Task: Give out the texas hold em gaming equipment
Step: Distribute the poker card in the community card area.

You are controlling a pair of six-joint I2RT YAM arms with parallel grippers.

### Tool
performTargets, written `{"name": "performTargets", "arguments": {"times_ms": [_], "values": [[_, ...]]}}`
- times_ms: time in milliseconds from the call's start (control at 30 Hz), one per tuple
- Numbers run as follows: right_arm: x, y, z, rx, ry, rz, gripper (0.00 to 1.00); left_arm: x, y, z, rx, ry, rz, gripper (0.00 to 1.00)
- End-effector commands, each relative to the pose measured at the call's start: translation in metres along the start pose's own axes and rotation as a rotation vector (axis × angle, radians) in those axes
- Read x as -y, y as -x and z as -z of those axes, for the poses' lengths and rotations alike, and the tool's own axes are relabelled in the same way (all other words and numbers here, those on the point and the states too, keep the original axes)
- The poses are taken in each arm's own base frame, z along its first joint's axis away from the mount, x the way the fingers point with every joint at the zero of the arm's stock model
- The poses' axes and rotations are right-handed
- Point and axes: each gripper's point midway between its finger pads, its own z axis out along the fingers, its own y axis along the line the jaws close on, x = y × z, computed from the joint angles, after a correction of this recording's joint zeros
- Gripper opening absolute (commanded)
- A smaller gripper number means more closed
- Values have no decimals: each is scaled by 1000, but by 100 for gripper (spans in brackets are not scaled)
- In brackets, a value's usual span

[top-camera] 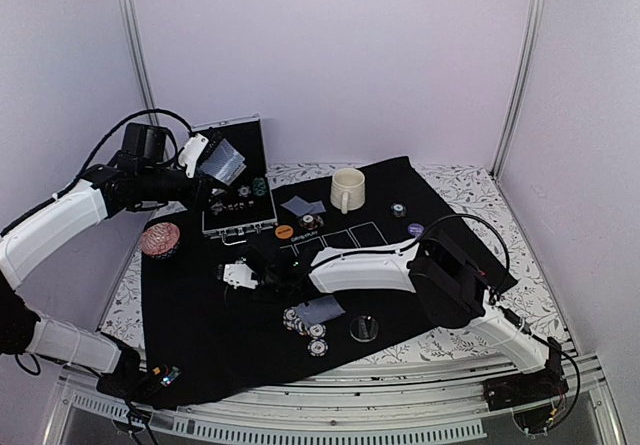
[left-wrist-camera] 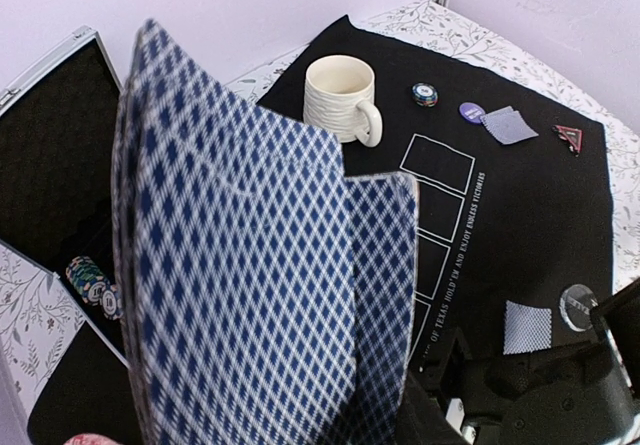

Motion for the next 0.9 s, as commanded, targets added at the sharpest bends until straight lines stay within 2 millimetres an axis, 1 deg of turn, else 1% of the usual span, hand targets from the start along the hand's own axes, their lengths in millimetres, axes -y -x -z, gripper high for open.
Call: {"name": "performTargets", "arguments": {"times_ms": [0,133,200,233,300,367,400,433,500,600,667,700,833,867], "values": [[-25,-13,-8,-42,81,-1,2,-2,19,10,68,1,-16,38],[-21,-13,-1,-63,84,-16,2,-2,18,9,67,1,-15,38],[-16,-13,1,-65,69,-27,8,-1,19,10,69,-3,-17,39],[-16,-13,2,-64,69,-30,14,-1,19,10,69,-5,-17,39],[-16,-9,4,-51,74,-37,31,-1,19,10,70,-6,-18,39],[-16,-1,11,-24,100,-55,45,0,19,10,70,-8,-20,39],[-16,6,16,-2,115,-69,49,0,19,10,70,-7,-18,38],[-16,11,23,23,132,-82,51,0,19,10,70,-8,-18,39],[-16,23,38,74,156,-101,54,0,19,10,70,-10,-18,38],[-9,41,66,164,182,-121,56,0,19,9,70,-11,-18,38],[7,63,102,270,188,-145,57,0,19,9,68,-13,-17,39],[6,62,112,293,201,-153,58,-1,18,9,68,-11,-17,39],[20,81,163,443,245,-208,59,0,18,8,67,-16,-17,39],[26,85,178,478,255,-235,59,1,17,8,66,-23,-19,39]]}}
